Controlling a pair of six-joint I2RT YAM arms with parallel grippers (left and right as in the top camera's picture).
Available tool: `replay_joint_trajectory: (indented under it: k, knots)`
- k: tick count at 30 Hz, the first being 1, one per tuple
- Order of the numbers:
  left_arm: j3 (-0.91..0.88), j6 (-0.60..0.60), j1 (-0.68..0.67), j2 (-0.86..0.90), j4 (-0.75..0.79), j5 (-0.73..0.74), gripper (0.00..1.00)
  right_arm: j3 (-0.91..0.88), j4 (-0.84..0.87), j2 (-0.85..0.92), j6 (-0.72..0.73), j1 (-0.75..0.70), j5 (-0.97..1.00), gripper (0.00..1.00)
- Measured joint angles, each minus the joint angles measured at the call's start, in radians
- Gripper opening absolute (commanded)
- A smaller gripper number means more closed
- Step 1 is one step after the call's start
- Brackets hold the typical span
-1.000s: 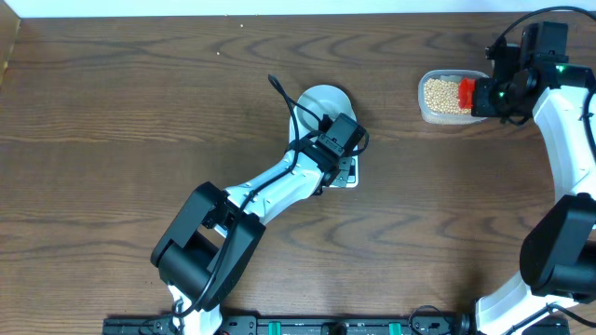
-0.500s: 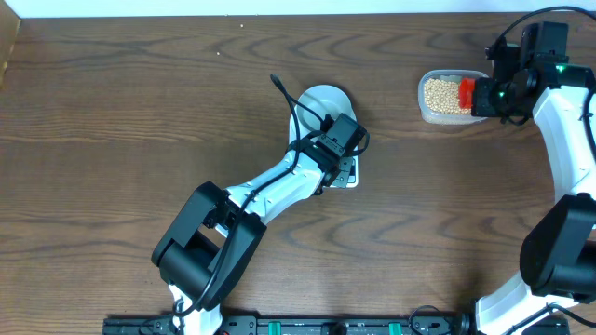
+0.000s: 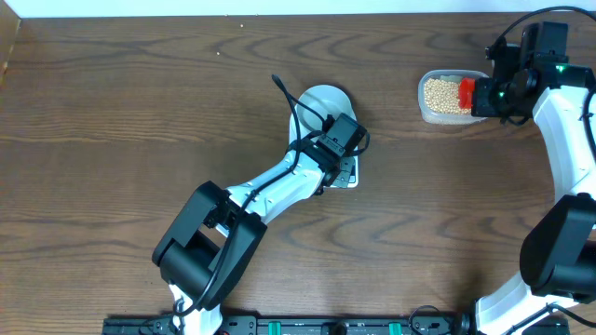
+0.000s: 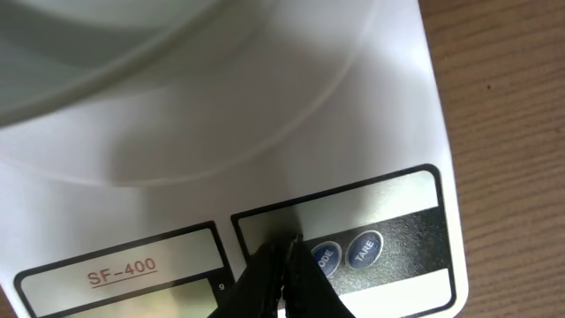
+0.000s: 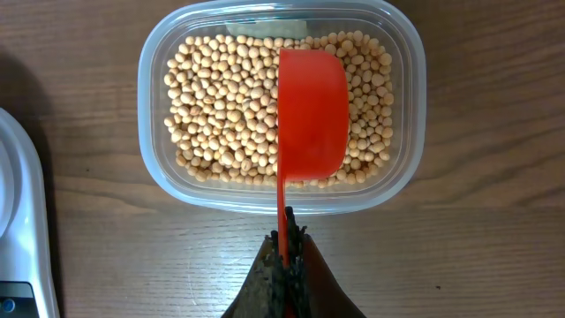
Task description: Scoop item into bowl and weigh 50g on scale
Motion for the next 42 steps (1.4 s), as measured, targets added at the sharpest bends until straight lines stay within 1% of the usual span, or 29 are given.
replay_joint_trajectory:
  k: [12, 15, 20, 22, 27, 31, 36, 42]
  knots:
    - [0.012, 0.002, 0.000, -0.013, -0.031, -0.005, 0.07, 0.000, -0.001, 0.000, 0.000, 0.000, 0.000, 0.01]
    - [0.011, 0.004, 0.001, -0.071, -0.033, -0.015, 0.07, 0.000, 0.000, 0.000, 0.000, 0.000, 0.000, 0.01]
    - [0.011, 0.004, 0.001, -0.248, -0.031, -0.028, 0.07, 0.000, 0.003, 0.000, 0.000, 0.000, 0.000, 0.01]
    - [0.011, 0.004, 0.001, -0.293, -0.029, -0.030, 0.07, 0.000, 0.006, 0.000, 0.000, 0.000, 0.000, 0.01]
    - [0.011, 0.004, 0.001, -0.317, -0.033, -0.039, 0.07, 0.000, 0.009, 0.000, 0.000, 0.000, 0.000, 0.01]
    - [0.011, 0.005, 0.006, -0.317, -0.065, -0.060, 0.07, 0.000, 0.007, 0.000, 0.000, 0.000, 0.000, 0.01]
    - [0.011, 0.005, 0.055, -0.324, -0.116, -0.069, 0.07, 0.000, 0.005, 0.000, 0.000, 0.000, 0.000, 0.01]
    - [0.011, 0.005, 0.156, -0.361, -0.121, -0.078, 0.07, 0.000, 0.005, 0.000, 0.000, 0.000, 0.000, 0.01]
